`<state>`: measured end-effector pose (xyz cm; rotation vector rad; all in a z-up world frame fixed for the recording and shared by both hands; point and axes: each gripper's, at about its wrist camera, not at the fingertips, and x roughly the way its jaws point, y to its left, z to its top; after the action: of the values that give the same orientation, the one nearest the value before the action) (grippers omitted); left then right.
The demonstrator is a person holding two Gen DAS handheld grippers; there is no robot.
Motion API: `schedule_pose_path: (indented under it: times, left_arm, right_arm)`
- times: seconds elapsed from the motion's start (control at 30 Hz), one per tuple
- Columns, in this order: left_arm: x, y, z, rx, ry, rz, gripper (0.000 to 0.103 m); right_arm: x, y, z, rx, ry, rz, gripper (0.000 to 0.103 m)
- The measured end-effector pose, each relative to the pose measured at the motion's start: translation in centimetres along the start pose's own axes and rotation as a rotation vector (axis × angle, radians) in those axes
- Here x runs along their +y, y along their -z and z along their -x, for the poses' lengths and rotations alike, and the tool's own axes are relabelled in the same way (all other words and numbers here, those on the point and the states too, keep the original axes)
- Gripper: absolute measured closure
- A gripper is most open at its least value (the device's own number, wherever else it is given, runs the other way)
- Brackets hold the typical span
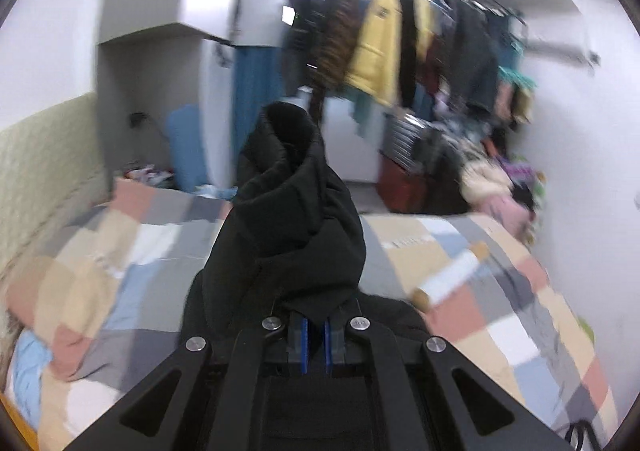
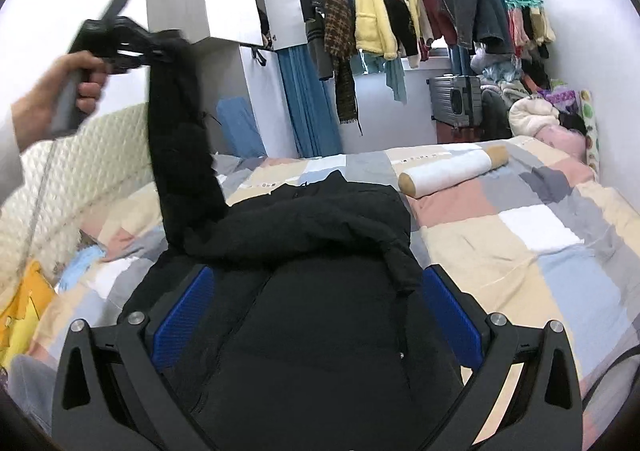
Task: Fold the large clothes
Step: 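Lift the sleeve with the left tool and fold it over the jacket body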
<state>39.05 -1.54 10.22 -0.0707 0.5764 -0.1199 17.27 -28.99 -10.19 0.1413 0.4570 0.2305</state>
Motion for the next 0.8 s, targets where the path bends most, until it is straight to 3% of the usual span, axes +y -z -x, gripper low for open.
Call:
schedule_pose_path:
  times: [0.17, 0.43, 0.57, 0.67, 0.8]
  left_arm:
    - [-7.3, 3.6, -5.3, 0.024, 0.076, -0.087, 0.099]
    - [-13.0, 13.4, -13.8, 0.080, 0.268, -0.107, 0.098]
    - [-13.6, 18.5, -18.0, 0.124, 0.293, -0.103, 0.098]
    - [-14.5, 21.5, -21.4, 0.170, 0.254, -0.138, 0.098]
    - [-14.3, 23.1, -24.4, 0.220, 0.277, -0.089, 0.097]
  right_arm:
    - [-1.3, 0.8, 0.5, -0.023, 0.033, 0.001, 0.000]
    - [-4.1, 1.7, -1.4, 0.005, 0.046, -0.092, 0.000]
    - [-5.8, 1.7, -2.3, -0.010, 0.103, -0.164, 0.000]
    - [-6.7, 1.7, -3.1, -0.011, 0.138, -0.189, 0.000]
    - [-7.6, 2.0, -4.4, 0.017, 0.155, -0.229, 0.000]
